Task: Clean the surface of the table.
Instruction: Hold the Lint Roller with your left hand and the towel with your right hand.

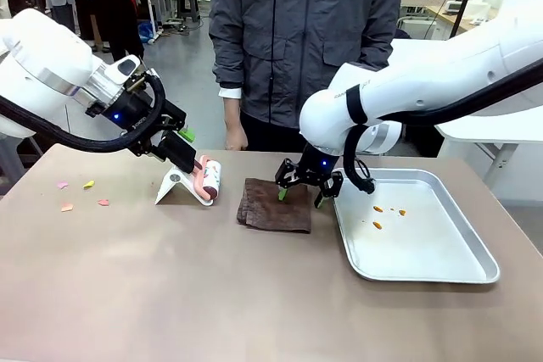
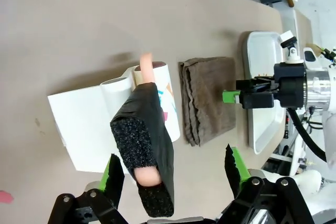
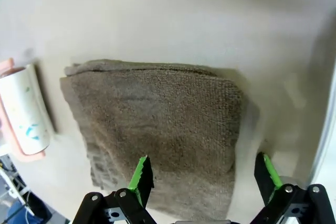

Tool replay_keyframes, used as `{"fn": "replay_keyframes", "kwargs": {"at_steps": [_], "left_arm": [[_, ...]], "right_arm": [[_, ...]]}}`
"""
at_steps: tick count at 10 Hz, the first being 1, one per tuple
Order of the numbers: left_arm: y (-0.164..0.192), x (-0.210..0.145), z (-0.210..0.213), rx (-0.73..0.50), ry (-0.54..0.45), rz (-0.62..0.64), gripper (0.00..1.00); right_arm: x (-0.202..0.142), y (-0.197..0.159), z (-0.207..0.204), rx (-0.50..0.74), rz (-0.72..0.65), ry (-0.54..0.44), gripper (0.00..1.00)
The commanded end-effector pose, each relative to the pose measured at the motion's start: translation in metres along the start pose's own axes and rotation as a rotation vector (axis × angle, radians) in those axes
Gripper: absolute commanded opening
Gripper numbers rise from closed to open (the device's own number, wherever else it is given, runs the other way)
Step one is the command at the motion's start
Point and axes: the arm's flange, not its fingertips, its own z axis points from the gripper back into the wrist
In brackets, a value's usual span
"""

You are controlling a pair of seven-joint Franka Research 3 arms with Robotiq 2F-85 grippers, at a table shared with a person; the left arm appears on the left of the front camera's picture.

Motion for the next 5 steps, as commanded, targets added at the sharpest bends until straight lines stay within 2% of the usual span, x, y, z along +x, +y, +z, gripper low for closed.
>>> {"fn": "replay_keyframes", "kwargs": {"at_steps": [1,5], "left_arm": [[-0.002,0.001,0.011,0.056,-0.028,-0.010,1.00],[0.010,0.004,0.019,0.057,-0.025,-0.011,1.00]], "right_arm": [[0.008,0.017,-0.001,-0.050,-0.035,0.001,1.00],[0.010,0.025,0.000,-0.084,-0.063,-0.002,1.00]]}}
